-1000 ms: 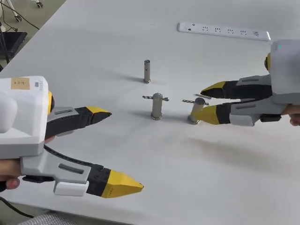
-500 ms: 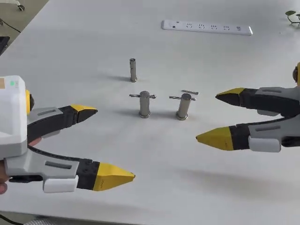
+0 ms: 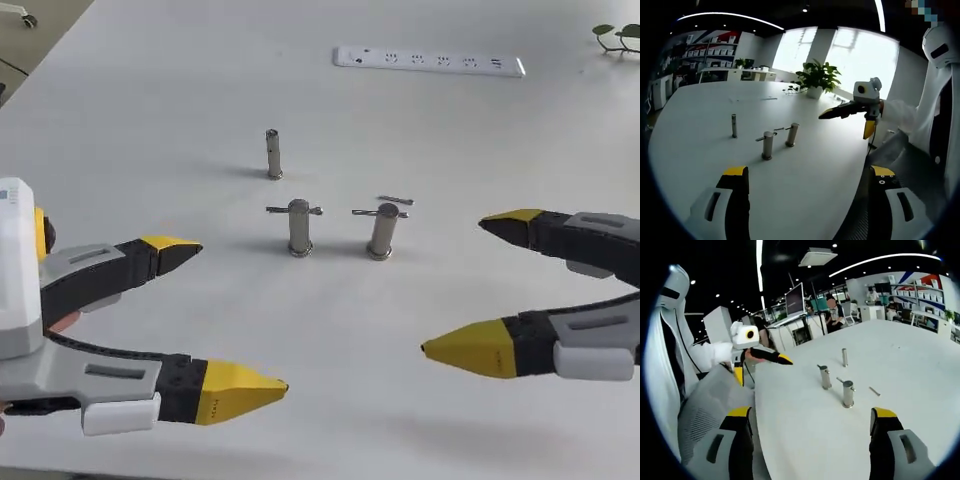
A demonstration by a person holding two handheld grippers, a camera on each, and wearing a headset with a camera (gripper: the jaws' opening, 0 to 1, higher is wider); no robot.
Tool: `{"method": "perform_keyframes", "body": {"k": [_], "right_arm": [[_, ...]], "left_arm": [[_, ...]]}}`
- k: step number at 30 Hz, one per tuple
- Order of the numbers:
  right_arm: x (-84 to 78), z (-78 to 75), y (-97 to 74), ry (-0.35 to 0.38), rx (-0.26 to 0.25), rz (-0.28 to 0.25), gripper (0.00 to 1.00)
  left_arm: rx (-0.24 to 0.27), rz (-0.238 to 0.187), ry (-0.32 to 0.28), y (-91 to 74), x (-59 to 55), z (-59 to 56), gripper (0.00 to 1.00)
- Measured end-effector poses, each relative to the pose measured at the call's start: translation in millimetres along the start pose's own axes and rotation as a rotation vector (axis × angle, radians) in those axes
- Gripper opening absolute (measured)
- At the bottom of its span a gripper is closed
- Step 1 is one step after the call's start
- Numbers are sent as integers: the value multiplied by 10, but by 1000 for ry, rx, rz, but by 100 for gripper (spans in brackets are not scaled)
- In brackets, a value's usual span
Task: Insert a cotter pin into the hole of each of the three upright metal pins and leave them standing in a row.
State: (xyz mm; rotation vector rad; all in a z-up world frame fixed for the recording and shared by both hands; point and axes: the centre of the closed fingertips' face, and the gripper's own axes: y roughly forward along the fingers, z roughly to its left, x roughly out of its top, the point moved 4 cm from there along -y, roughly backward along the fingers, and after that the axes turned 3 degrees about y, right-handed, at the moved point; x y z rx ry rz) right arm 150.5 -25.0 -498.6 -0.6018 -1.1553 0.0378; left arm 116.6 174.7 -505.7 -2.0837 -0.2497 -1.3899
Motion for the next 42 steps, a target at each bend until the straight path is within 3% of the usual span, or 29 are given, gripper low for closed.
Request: {"method": "perform_keyframes", "body": {"k": [5,8,12,15,19,22,24,27,29,31,34,38,42], "right_arm": [[-13,26,7,27,-16,-5,98],[-57,43,7,29,-23,8,98],[-116,63,-23,43,-34,18,98],[-137,66,-70,60,-54,8,98],[-158,73,-128,77,-82,-5,97],[-170,87,-161,95,-95,-19,97],[-185,98,-180,99,-105,-22,96],[-209,116,-207,110,-119,-30,96],[-229,133,-217,120,-122,-36,95],[-252,149,-220,126,-124,-36,94],[-281,155,-225,133,-132,-32,94],[-296,153,-237,144,-144,-40,94],[-307,154,-247,148,-148,-40,93]], "left_arm": [[14,-48,27,26,180,143,99],[19,-55,23,76,293,283,99],[41,-91,59,171,531,520,99],[72,-173,41,282,801,764,99],[103,-208,43,398,945,989,99],[121,-195,39,493,956,1116,85],[163,-205,30,538,958,1230,76],[171,-210,23,611,941,1299,68],[202,-199,34,656,913,1372,65],[256,-194,5,694,893,1417,53],[274,-177,6,761,854,1448,39],[278,-88,18,841,689,1512,36],[313,-51,12,883,591,1586,29]]}}
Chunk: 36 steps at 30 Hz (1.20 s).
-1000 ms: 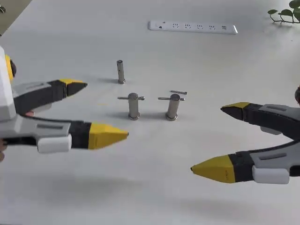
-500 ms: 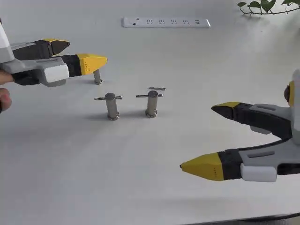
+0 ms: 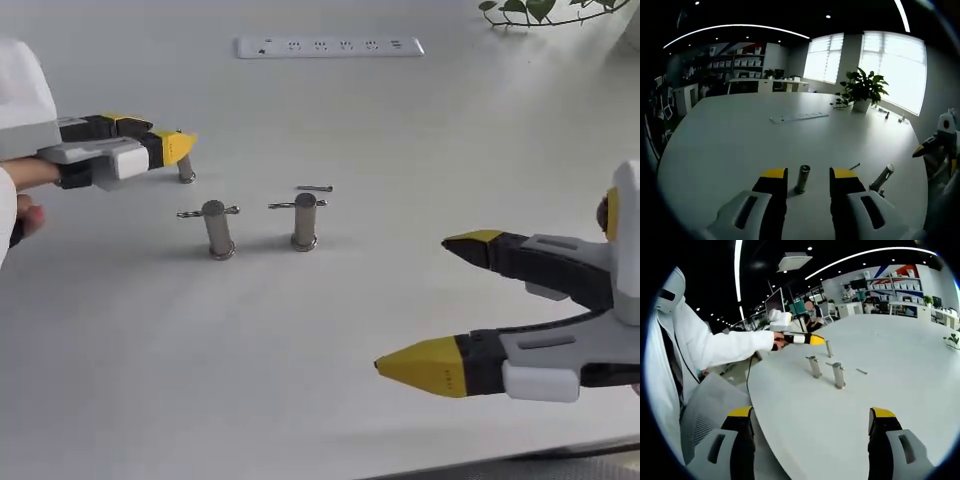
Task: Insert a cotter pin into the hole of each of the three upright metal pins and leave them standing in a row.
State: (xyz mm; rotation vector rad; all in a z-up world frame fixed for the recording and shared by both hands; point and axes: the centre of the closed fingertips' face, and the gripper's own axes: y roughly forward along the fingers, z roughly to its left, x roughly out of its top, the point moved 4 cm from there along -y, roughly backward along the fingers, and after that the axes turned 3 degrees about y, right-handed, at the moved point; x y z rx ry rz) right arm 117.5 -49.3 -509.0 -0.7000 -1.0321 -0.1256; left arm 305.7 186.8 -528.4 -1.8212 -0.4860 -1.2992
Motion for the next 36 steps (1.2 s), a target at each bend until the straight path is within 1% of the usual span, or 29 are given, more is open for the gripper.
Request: {"method": "perform_keyframes", "body": {"k": [1,3,5,8,9,11,13,16,17,19,21,22,23,24,25,26,27,29,30,31,32,33,34,36], "right_arm": [[-2,-1,-2,3,-1,-1,93],[-4,-4,-9,8,-2,-4,92],[-7,-9,-14,14,-6,-7,92],[-15,-10,-17,16,-8,-7,92],[-19,-9,-19,17,-9,-8,92],[-27,-6,-22,21,-8,-9,91],[-42,-11,-21,26,-10,-7,91],[-57,-21,-21,32,-12,-4,91],[-59,-25,-21,35,-13,-6,90],[-60,-26,-20,36,-11,-6,90],[-60,-29,-18,36,-10,-6,90],[-60,-30,-16,37,-10,-5,90],[-59,-31,-13,37,-9,-5,89],[-58,-31,-10,37,-8,-5,89],[-55,-28,-5,36,-6,-5,89],[-53,-26,-1,35,-4,-4,89],[-51,-24,2,33,-3,-5,89],[-48,-21,9,30,-2,-2,90],[-50,-24,10,28,-5,1,91],[-51,-25,9,26,-5,2,91],[-51,-28,5,24,-7,4,91],[-49,-32,1,25,-9,2,91],[-46,-36,-5,27,-11,0,91],[-38,-39,-13,26,-11,-3,91]], "left_arm": [[5,14,16,16,-32,5,27],[7,28,16,43,-70,4,23],[8,35,26,59,-88,9,22],[17,42,24,93,-113,34,20],[16,45,18,127,-112,61,18],[10,50,10,148,-125,61,17],[7,49,17,160,-126,57,16],[-2,47,29,169,-108,45,8],[5,47,26,189,-104,91,8],[6,48,26,198,-96,109,8],[9,53,56,196,-94,116,8],[9,56,60,196,-95,111,8],[4,62,80,194,-97,107,7],[9,63,71,193,-95,108,7],[13,63,85,189,-89,113,7],[12,64,83,188,-91,112,7],[23,64,76,185,-92,123,7],[23,65,64,181,-91,140,7],[22,68,65,175,-87,142,7],[23,60,85,158,-61,143,7],[23,54,93,142,-36,141,7],[19,49,90,125,-12,142,7],[13,33,80,105,37,152,7],[5,21,86,69,99,168,7]]}}
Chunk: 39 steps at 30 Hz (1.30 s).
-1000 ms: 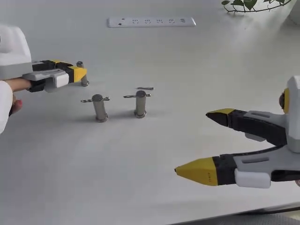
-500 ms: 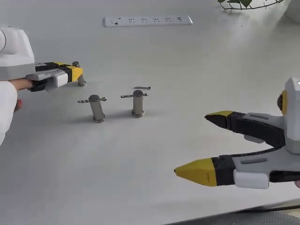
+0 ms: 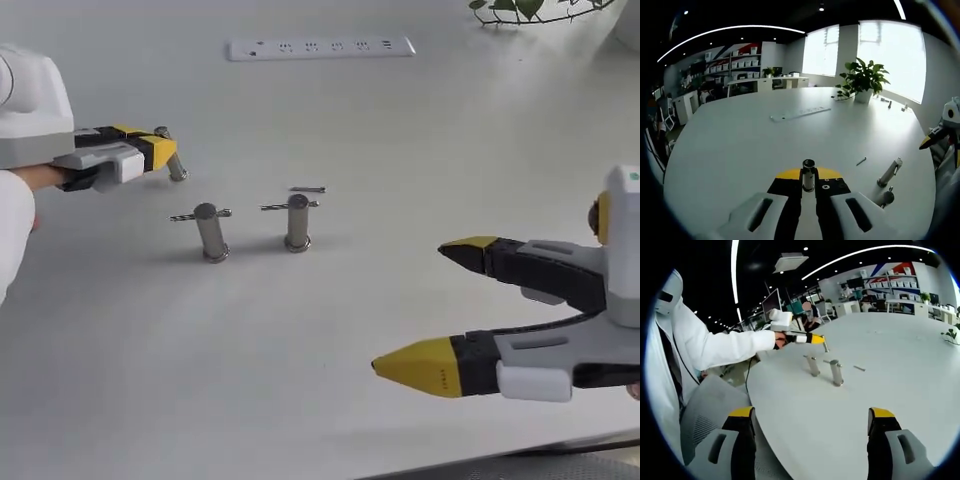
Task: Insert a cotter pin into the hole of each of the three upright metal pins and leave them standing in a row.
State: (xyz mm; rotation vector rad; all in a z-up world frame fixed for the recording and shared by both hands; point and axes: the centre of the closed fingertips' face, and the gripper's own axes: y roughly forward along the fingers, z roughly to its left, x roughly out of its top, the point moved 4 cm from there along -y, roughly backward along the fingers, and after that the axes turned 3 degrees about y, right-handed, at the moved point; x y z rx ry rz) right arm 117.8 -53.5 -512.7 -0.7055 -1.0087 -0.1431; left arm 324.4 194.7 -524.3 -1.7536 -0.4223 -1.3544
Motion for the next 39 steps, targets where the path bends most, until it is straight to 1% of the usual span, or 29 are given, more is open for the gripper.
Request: {"method": "perform_keyframes", "body": {"k": [1,2,4,5,8,10,11,12,13,14,15,16,18,19,20,21,22,23,24,25,26,27,28,30,32,34,35,37,39], "right_arm": [[7,0,-7,-3,-1,-2,91],[12,1,-10,-5,0,-4,91],[16,3,-15,-8,3,-5,91],[12,5,-16,-11,6,-1,91],[1,8,-14,-17,11,8,91],[-2,14,-10,-21,17,12,91],[0,16,-8,-22,18,13,91],[4,18,-7,-22,20,12,91],[9,20,-6,-23,22,10,91],[14,22,-5,-23,24,8,91],[14,24,-4,-24,26,8,91],[13,25,-3,-26,28,10,91],[8,28,0,-27,30,11,91],[5,32,2,-28,32,11,91],[4,32,3,-28,32,11,91],[1,33,5,-28,33,11,91],[-6,37,6,-28,34,12,91],[-11,40,8,-29,35,13,91],[-16,42,10,-28,36,13,91],[-23,45,12,-27,37,14,91],[-29,47,12,-28,38,15,91],[-40,49,11,-27,38,19,90],[-48,49,10,-27,37,20,90],[-64,50,3,-25,36,24,90],[-83,53,-7,-19,36,27,90],[-95,51,-11,-19,33,31,90],[-101,48,-15,-18,32,33,90],[-105,44,-19,-14,29,32,90],[-110,38,-21,-13,27,36,90]], "left_arm": [[-20,-17,32,-73,136,-72,7],[-44,-32,61,-100,193,-103,7],[-73,-56,74,-165,278,-165,7],[-91,-66,81,-224,330,-261,7],[-135,-66,124,-330,421,-400,7],[-164,-90,145,-406,501,-513,7],[-194,-106,135,-474,546,-623,7],[-214,-118,121,-507,575,-680,7],[-229,-119,106,-544,587,-733,7],[-248,-124,120,-586,607,-800,7],[-276,-139,166,-615,625,-852,7],[-287,-144,186,-638,631,-893,7],[-302,-151,190,-687,632,-967,7],[-321,-158,197,-711,631,-1022,7],[-327,-161,199,-721,631,-1042,7],[-341,-164,205,-732,623,-1073,7],[-377,-168,232,-755,609,-1152,7],[-427,-170,268,-771,564,-1236,7],[-457,-163,275,-778,521,-1289,7],[-500,-144,287,-783,438,-1362,7],[-517,-137,304,-780,385,-1402,7],[-524,-137,313,-770,345,-1433,7],[-538,-127,307,-756,272,-1485,7],[-549,-125,297,-732,197,-1536,7],[-563,-118,281,-681,90,-1606,7],[-569,-103,277,-641,16,-1646,7],[-574,-82,285,-613,-49,-1676,7],[-581,-65,309,-567,-149,-1714,7],[-588,-51,302,-528,-229,-1708,7]]}}
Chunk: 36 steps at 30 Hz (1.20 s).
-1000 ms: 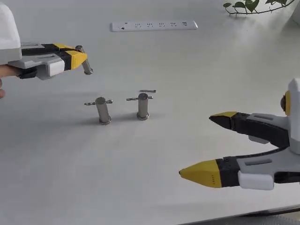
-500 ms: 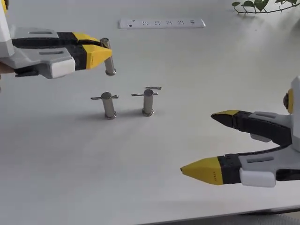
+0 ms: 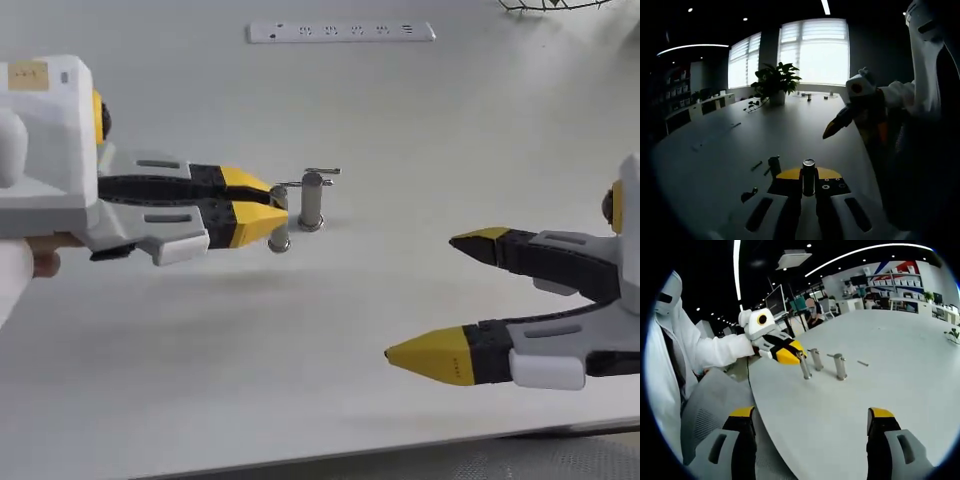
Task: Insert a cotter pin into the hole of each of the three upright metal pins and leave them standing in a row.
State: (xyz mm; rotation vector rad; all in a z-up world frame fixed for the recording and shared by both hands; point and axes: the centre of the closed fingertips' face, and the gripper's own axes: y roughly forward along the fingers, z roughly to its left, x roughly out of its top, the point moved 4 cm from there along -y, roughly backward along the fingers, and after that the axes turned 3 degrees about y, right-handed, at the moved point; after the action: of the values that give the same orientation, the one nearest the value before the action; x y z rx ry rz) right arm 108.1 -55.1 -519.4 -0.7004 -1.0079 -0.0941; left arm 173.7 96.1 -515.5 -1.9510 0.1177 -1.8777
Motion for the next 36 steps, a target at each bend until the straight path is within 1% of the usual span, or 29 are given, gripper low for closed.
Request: {"method": "perform_keyframes", "body": {"k": [1,2,4,5,7,11,14,20,26,31,32,33,34,35,36], "right_arm": [[-1,-1,0,0,0,1,90],[-5,-1,-1,-1,0,4,90],[-11,2,2,0,2,7,90],[-18,3,7,0,3,11,90],[-28,2,16,1,3,16,90],[-34,9,38,0,7,24,90],[-31,20,45,0,12,26,90],[-43,38,47,3,20,33,90],[-69,53,59,9,27,41,90],[-68,52,66,8,28,42,90],[-69,52,69,9,28,42,90],[-70,52,70,8,29,43,90],[-70,53,72,7,30,43,90],[-73,53,75,7,30,45,90],[-75,53,76,7,30,46,90]], "left_arm": [[-1,0,-2,7,-12,-2,7],[-8,2,-20,43,-45,-25,7],[-10,8,-22,101,-49,-85,7],[-16,18,-15,133,-65,-107,7],[-13,26,2,190,-88,-111,7],[-15,25,2,272,-104,-118,7],[-19,30,2,331,-139,-133,7],[-31,49,10,350,-190,-169,7],[-30,43,15,332,-187,-170,7],[-25,32,-12,320,-190,-195,7],[-25,28,-31,319,-188,-207,7],[-26,28,-63,317,-194,-220,8],[-45,22,-77,313,-191,-240,8],[-48,19,-94,313,-192,-241,8],[-47,18,-94,311,-193,-239,8]]}}
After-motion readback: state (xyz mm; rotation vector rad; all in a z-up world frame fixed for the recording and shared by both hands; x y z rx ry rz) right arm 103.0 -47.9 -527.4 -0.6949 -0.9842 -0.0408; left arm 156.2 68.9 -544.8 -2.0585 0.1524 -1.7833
